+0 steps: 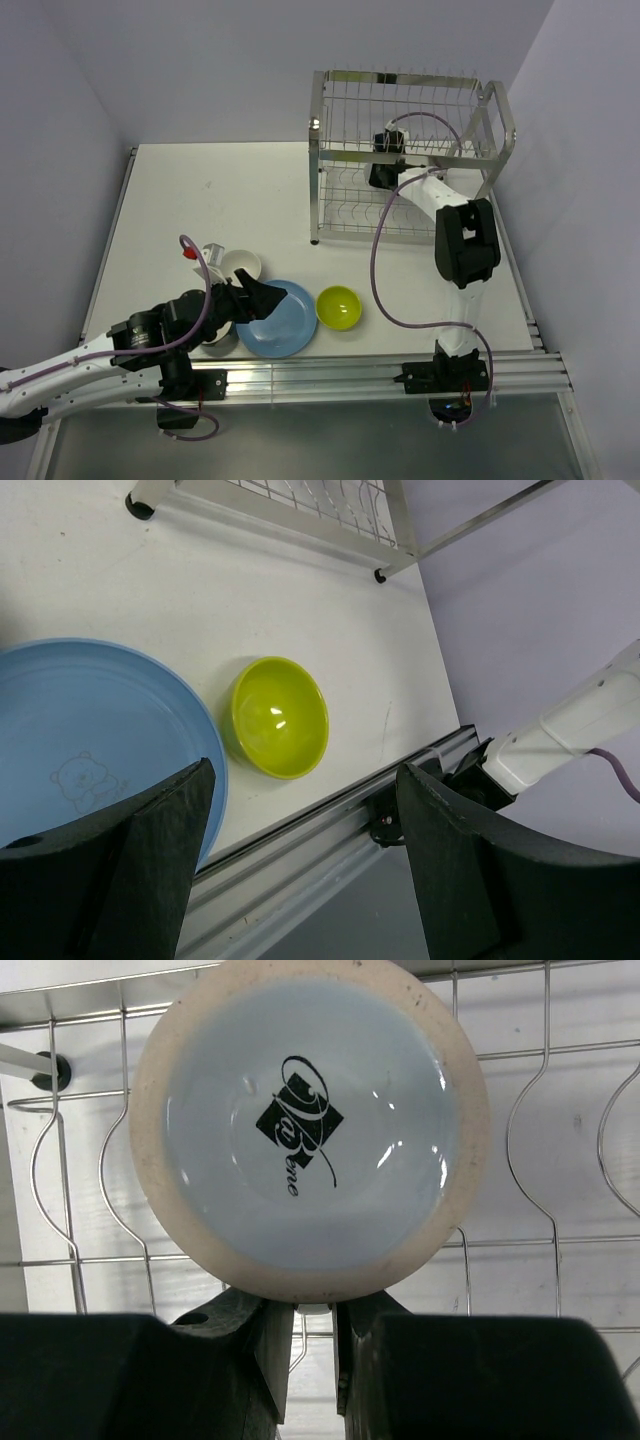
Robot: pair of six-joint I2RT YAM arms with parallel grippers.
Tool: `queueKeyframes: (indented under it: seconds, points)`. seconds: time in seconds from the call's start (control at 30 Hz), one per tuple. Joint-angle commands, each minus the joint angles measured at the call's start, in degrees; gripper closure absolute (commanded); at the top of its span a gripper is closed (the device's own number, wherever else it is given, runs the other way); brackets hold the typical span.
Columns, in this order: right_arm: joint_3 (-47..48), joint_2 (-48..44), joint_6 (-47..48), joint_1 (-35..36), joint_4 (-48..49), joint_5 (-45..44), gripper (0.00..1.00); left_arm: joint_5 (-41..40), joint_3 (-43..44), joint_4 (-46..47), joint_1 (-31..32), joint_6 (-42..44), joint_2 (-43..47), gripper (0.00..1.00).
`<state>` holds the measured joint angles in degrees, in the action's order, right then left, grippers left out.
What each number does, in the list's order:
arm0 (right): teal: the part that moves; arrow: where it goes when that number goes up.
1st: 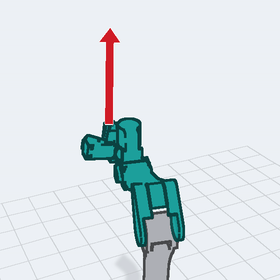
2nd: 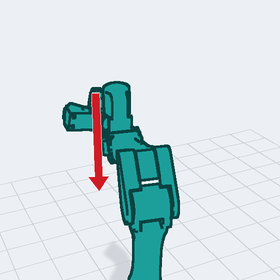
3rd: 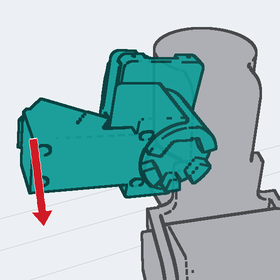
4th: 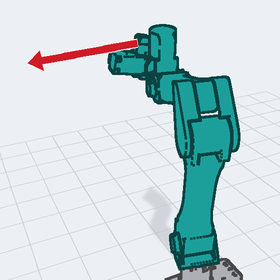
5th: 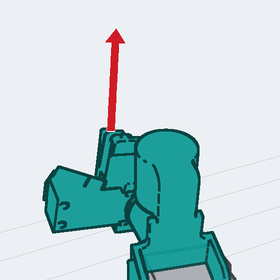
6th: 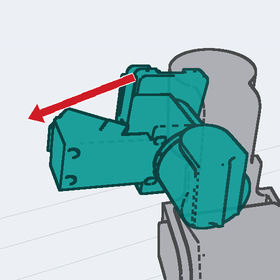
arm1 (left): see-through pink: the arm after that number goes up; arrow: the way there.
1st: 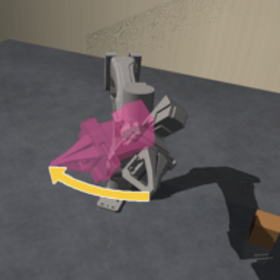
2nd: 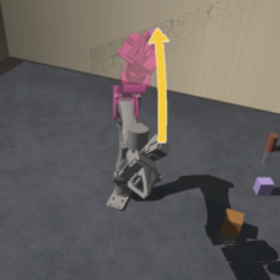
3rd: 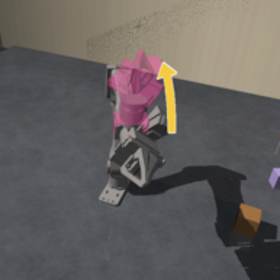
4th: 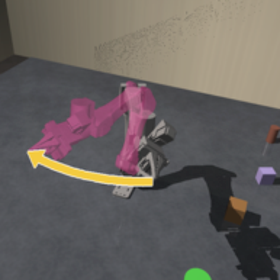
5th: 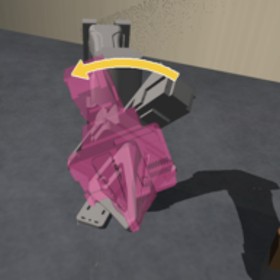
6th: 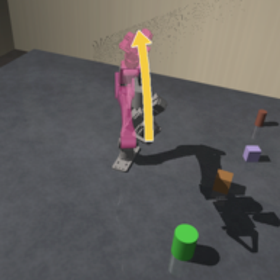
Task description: Load the mixed dishes into the dish rack
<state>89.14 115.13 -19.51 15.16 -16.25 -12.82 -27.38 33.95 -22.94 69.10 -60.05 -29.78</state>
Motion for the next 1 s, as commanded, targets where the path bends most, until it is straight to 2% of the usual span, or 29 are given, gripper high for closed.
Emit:
queueKeyframes:
  seconds: [0.0, 0.07, 0.1, 0.2, 0.27, 0.3, 0.57, 0.97]
  points:
    - [4.20, 0.36, 1.14, 0.75, 1.75, -3.44, 0.79, 0.66, -0.12, 2.46, 0.24, 0.73, -0.19, 0.20]
    - [4.55, 0.71, 1.14, 0.75, 1.49, -3.44, 0.69, 0.66, -0.03, 2.37, 0.24, 0.73, -0.37, 0.20]
    - [4.55, 0.80, 1.14, 0.84, 1.31, -3.44, 0.59, 0.74, 0.06, 2.37, 0.24, 0.73, -0.45, 0.20]
    - [4.37, 0.80, 0.88, 0.93, 1.13, -3.79, 0.40, 0.83, 0.06, 2.55, 0.24, 0.73, -0.72, 0.20]
    - [3.32, 0.19, 0.79, 1.01, 1.57, -3.97, 0.37, 0.92, 0.15, 2.46, 0.24, 0.64, -0.89, 0.20]
    - [2.88, -0.17, 0.53, 1.01, 1.92, -3.79, 0.31, 0.92, 0.06, 2.46, 0.24, 0.55, -0.89, 0.20]
    - [-2.92, -4.21, -2.72, 0.93, 3.59, -0.10, 0.31, 1.27, -0.38, 2.81, 0.24, 0.02, -0.72, 0.20]
    - [-16.62, -13.17, -11.86, -0.04, 12.02, 12.11, 0.31, -0.57, 2.07, -2.89, 0.24, -2.00, 0.60, 0.20]
